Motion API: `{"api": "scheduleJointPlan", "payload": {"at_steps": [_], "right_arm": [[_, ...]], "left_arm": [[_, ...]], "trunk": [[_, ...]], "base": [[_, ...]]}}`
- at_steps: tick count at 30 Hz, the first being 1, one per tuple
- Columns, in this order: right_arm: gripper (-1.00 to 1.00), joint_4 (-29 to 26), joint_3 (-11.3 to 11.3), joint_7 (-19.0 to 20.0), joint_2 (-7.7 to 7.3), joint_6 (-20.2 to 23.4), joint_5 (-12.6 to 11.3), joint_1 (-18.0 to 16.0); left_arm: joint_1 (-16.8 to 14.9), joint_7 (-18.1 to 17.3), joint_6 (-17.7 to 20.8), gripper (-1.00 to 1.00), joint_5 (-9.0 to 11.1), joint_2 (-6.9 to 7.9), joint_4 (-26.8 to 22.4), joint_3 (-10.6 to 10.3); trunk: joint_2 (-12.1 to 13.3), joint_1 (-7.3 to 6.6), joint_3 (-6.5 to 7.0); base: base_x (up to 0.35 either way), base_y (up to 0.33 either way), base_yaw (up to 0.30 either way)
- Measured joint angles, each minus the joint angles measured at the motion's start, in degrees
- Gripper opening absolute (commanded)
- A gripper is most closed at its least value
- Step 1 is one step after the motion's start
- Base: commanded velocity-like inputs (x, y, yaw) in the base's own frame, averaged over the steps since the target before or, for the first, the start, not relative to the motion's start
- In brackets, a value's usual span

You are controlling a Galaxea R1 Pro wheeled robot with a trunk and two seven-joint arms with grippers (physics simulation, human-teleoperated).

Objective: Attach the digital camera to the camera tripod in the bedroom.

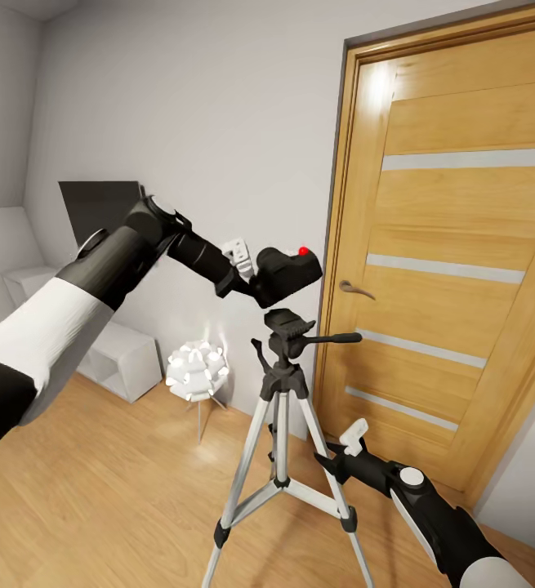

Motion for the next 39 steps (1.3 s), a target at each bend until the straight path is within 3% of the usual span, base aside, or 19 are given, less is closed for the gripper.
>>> {"api": "scheduleJointPlan", "payload": {"at_steps": [5,9,13,21,36,38,39], "right_arm": [[-1.00,0.0,0.0,0.0,0.00,0.0,0.0,0.0],[-1.00,0.0,0.0,0.0,0.00,0.0,0.0,0.0],[-1.00,0.0,0.1,0.0,0.00,0.0,0.0,0.0],[-1.00,0.0,0.1,0.0,0.04,0.0,0.0,0.0],[-1.00,0.1,0.1,-0.5,0.55,-0.1,0.2,0.1],[-1.00,0.2,0.0,-0.8,0.77,-0.1,0.2,0.1],[-1.00,0.1,0.0,-0.9,1.01,0.0,0.4,0.1]], "left_arm": [[-0.7,-2.7,0.2,-1.00,-5.2,-1.73,1.6,-0.2],[-1.5,-3.8,0.4,-1.00,-7.4,-3.23,2.8,-0.3],[-3.7,-4.6,1.6,-1.00,-8.8,-5.01,7.1,-0.4],[-6.5,-5.1,2.6,-1.00,-9.3,-6.87,12.0,-0.5],[-10.8,-5.5,4.7,-1.00,-9.1,-7.29,13.3,-0.8],[-11.1,-5.6,5.3,-1.00,-9.0,-7.22,13.3,-1.4],[-11.4,-5.8,6.6,-1.00,-8.0,-6.93,13.7,-4.7]], "trunk": [[0.0,0.00,0.00],[0.0,0.00,0.00],[0.0,0.00,0.00],[0.0,0.00,0.00],[0.0,0.00,0.00],[0.0,0.00,0.00],[0.0,0.00,-0.01]], "base": [[0.000,0.000,0.000],[0.000,0.000,0.000],[0.000,0.000,0.000],[0.000,0.000,0.000],[0.000,0.000,0.000],[0.000,0.000,0.000],[0.000,0.000,0.000]]}}
